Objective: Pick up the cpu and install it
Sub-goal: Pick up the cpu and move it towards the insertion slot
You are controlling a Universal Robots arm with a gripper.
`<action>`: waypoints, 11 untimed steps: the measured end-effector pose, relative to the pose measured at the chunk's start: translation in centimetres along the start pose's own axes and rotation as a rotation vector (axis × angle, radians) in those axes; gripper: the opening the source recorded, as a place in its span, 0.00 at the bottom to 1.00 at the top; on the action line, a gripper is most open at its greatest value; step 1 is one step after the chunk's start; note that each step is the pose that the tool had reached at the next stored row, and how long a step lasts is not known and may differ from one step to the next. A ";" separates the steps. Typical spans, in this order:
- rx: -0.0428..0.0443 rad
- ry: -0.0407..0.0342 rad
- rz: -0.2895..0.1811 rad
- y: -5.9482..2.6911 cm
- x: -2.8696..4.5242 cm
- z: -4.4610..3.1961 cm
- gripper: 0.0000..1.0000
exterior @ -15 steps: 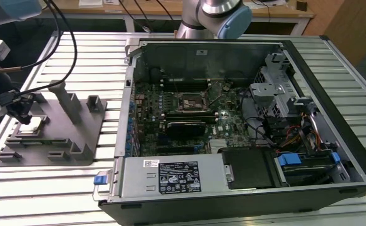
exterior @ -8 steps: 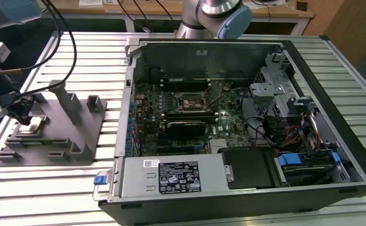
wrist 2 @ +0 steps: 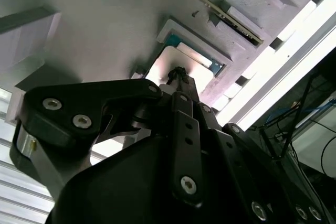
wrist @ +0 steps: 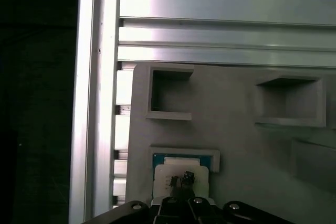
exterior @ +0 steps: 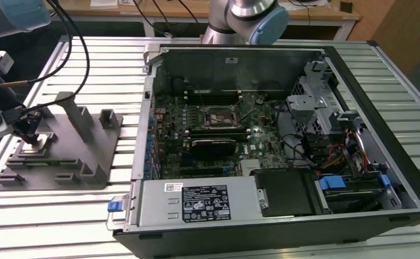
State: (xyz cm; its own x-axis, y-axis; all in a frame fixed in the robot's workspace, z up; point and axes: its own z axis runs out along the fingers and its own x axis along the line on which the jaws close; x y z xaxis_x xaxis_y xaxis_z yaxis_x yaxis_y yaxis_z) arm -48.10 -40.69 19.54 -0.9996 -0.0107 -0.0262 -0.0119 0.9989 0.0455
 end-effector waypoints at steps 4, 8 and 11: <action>0.0013 0.0002 -0.001 0.00 0.01 0.07 0.11; 0.0012 0.0001 -0.001 0.00 0.01 0.08 0.11; 0.0012 0.0001 -0.001 0.00 0.01 0.08 0.17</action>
State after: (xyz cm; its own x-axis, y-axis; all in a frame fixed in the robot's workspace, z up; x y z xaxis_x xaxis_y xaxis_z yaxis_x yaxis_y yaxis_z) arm -48.10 -40.69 19.46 -0.9996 -0.0116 -0.0262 -0.0127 0.9989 0.0443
